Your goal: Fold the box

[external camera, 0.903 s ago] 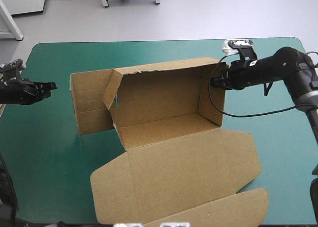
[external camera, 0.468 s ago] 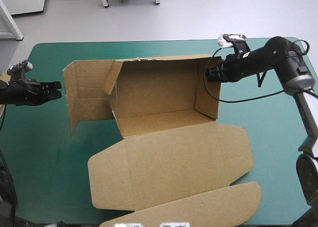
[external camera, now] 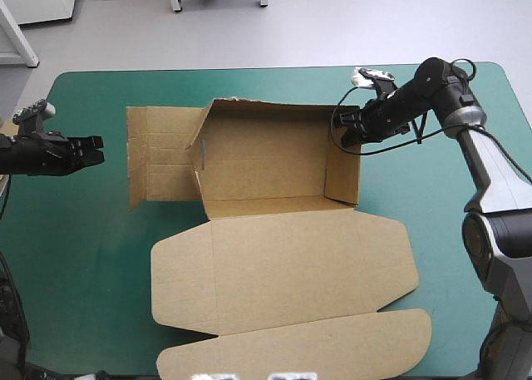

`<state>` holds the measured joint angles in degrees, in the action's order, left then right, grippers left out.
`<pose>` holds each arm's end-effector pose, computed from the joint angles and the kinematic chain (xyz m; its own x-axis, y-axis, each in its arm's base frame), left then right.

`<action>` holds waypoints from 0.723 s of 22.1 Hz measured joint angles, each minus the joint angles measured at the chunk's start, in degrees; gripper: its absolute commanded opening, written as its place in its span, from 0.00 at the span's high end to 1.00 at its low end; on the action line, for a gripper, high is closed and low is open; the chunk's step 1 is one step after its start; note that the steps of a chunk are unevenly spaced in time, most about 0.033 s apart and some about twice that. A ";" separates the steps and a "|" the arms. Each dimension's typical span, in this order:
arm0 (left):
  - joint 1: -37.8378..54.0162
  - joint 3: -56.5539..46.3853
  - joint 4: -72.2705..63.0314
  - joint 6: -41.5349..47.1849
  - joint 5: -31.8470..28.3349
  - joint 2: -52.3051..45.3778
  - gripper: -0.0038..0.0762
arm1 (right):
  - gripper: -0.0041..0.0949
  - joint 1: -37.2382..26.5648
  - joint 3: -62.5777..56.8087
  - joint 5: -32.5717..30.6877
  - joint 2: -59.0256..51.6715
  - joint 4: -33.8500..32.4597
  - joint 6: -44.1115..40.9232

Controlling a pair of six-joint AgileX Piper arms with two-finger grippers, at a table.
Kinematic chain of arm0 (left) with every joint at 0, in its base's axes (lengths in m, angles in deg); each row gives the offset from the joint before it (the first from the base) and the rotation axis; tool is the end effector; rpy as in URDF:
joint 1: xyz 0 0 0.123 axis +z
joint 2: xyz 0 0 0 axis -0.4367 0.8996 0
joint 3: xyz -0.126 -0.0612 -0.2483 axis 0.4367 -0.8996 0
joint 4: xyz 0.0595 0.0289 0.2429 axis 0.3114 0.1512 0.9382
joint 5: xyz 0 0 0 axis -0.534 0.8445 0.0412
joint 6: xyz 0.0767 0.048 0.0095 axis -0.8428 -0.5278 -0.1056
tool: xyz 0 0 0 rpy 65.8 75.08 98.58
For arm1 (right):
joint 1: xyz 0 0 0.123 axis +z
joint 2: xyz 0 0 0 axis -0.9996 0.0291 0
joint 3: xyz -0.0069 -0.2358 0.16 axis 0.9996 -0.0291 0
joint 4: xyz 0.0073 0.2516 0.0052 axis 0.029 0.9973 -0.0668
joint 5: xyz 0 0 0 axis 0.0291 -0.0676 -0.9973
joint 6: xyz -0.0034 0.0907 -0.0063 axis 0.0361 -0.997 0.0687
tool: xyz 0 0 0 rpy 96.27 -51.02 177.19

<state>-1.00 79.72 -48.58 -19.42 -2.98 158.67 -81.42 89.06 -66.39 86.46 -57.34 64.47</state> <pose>0.3175 0.0889 0.3213 -0.8099 -0.2634 -0.5242 0.0034 0.8914 -0.4532 0.4172 0.0949 0.3108 -0.9216 -0.1158 -0.3704 -0.2862 0.8475 0.4470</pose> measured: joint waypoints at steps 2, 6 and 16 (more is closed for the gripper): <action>0.00 0.00 0.00 -0.01 0.00 0.00 0.96 | 0.96 0.00 0.48 0.41 1.09 0.27 -0.29; 0.00 0.00 0.00 -0.08 0.14 -0.05 0.96 | 0.92 0.00 0.91 2.65 2.45 1.74 2.42; 0.00 0.00 -0.16 -0.20 0.20 -0.05 0.96 | 0.35 0.06 0.85 0.55 -0.76 3.53 6.63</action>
<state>-1.00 79.72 -48.75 -19.62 -2.78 158.62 -81.36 89.90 -65.84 85.70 -53.81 71.10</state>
